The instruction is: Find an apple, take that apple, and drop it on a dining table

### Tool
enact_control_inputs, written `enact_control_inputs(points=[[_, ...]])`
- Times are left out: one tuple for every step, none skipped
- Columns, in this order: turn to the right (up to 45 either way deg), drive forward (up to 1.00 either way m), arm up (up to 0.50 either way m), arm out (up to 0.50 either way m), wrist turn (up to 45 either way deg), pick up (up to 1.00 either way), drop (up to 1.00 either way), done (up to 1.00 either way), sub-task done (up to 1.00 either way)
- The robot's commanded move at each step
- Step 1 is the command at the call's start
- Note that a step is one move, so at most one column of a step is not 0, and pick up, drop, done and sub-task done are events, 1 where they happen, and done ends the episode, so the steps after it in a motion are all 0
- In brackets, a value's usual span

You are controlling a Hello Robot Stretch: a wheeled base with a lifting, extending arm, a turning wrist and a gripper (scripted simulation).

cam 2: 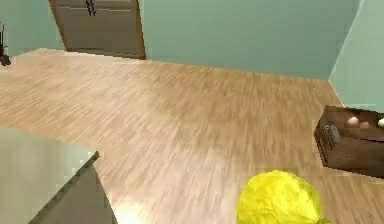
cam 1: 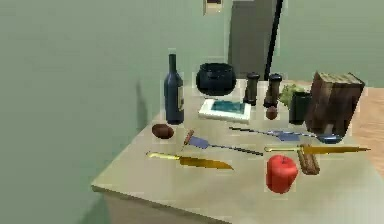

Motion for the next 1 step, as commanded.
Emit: enact_control_inputs(points=[[-45.0,0.00,0.00,0.00,0.0,0.00,0.00,0.00,0.00]])
